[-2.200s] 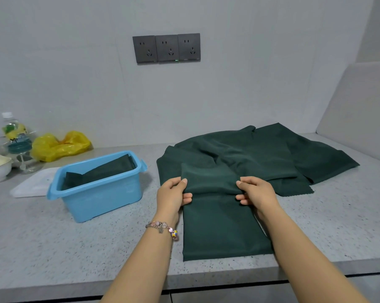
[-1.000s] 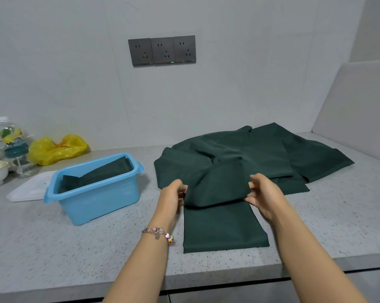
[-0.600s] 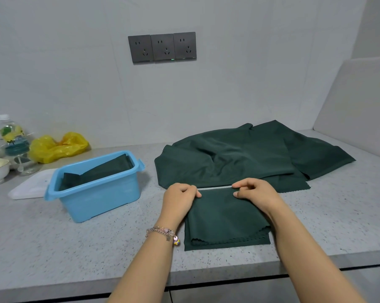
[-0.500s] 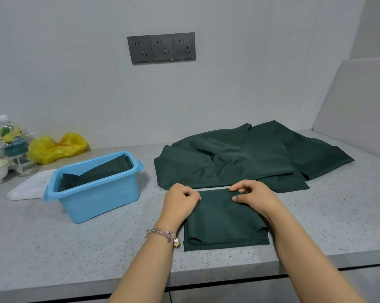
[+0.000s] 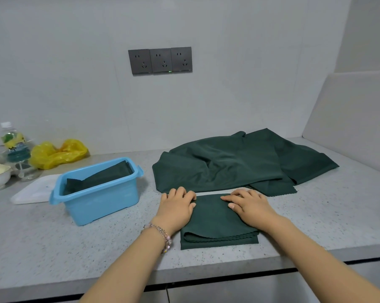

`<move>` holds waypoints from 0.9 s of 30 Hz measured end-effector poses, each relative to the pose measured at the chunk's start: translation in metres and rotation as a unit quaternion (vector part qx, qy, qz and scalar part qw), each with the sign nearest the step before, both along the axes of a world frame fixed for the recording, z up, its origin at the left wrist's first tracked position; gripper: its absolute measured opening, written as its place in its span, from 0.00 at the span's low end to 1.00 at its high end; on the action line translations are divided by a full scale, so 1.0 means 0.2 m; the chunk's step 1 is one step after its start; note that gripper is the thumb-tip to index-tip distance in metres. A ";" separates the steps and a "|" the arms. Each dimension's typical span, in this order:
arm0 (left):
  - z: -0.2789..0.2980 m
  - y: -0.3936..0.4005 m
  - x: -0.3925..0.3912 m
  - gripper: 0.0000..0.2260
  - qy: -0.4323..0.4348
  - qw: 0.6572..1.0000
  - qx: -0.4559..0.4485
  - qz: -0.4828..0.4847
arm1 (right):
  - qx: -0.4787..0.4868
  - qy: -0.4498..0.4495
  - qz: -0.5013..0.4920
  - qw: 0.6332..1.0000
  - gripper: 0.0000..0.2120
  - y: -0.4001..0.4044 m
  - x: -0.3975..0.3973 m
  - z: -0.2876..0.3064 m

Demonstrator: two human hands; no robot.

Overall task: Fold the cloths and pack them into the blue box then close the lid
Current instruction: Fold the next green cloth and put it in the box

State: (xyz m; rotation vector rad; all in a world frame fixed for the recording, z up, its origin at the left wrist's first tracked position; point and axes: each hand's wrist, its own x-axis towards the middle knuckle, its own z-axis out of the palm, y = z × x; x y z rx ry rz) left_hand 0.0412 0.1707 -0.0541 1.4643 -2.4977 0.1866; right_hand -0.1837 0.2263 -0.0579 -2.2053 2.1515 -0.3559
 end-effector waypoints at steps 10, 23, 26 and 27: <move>0.18 0.33 0.04 0.12 0.099 0.958 0.136 -0.233 | -0.052 -0.101 0.189 0.975 0.09 0.33 0.07 0.16; 0.07 0.39 0.17 0.16 0.057 0.980 0.068 -0.179 | -0.137 0.018 0.137 0.981 0.11 0.43 0.11 0.07; 0.07 0.39 0.21 0.11 0.064 0.979 0.054 -0.187 | -0.098 -0.034 0.147 0.984 0.18 0.45 0.08 0.09; 0.08 0.37 0.23 0.11 0.080 0.977 0.061 -0.188 | -0.079 -0.038 0.140 0.986 0.21 0.44 0.07 0.10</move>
